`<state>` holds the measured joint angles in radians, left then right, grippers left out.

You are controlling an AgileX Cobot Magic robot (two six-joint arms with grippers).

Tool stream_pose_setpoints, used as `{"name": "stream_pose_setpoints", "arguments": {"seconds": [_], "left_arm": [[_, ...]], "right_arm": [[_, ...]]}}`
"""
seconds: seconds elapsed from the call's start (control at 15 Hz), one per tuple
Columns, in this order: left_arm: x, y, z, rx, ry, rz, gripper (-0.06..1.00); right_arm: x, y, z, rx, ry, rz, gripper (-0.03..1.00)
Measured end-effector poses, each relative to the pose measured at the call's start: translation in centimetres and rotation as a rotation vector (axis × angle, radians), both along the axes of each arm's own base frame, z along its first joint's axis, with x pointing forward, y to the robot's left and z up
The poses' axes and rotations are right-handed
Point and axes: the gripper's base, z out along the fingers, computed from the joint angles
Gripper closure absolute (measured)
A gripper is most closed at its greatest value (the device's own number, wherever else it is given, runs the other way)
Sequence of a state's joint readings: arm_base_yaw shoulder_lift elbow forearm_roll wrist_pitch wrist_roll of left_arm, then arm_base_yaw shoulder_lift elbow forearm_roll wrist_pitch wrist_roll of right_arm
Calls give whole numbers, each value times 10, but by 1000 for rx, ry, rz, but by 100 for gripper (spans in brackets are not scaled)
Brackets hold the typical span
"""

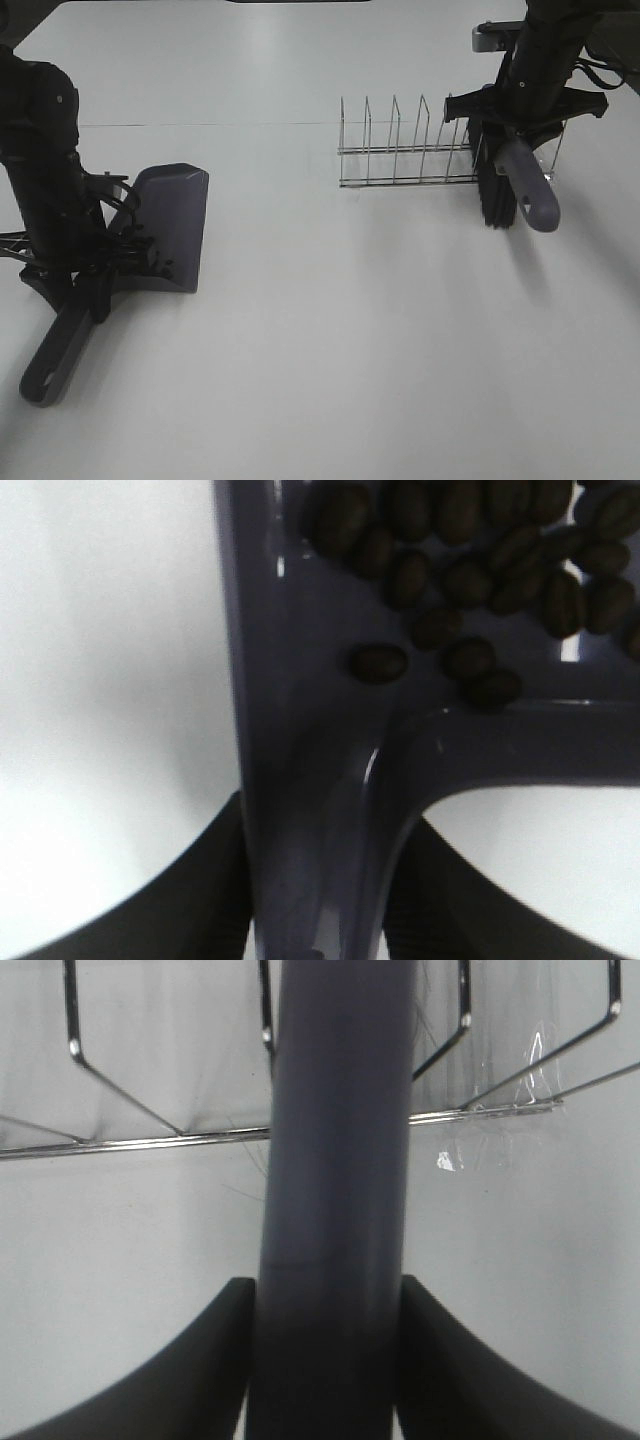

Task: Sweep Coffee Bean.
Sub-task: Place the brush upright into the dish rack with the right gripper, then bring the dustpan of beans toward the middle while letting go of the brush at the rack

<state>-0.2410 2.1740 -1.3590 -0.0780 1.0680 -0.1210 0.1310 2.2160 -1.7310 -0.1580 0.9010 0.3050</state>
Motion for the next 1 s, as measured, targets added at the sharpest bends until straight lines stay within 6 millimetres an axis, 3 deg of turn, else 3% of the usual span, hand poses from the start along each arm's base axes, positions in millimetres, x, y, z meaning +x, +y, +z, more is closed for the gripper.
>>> {"name": "stream_pose_setpoints", "arguments": {"seconds": [0.2, 0.27, 0.4, 0.67, 0.73, 0.8, 1.0], "left_arm": [[1, 0, 0, -2, -9, 1, 61], [1, 0, 0, -3, -12, 1, 61], [1, 0, 0, -4, -16, 2, 61], [7, -4, 3, -31, -39, 22, 61], [11, -7, 5, -51, -56, 36, 61], [21, -11, 12, -78, -92, 50, 61], [29, -14, 17, -95, -121, 56, 61]], "right_arm": [[0, 2, 0, 15, -1, -5, 30], [0, 2, 2, 16, -5, -4, 24], [-1, 1, 19, 14, -41, 5, 20], [-12, -1, 84, 7, -185, 44, 20], [-17, -2, 101, 3, -217, 60, 20], [-32, -4, 132, -13, -251, 98, 20], [-56, -6, 167, -9, -285, 134, 20]]}}
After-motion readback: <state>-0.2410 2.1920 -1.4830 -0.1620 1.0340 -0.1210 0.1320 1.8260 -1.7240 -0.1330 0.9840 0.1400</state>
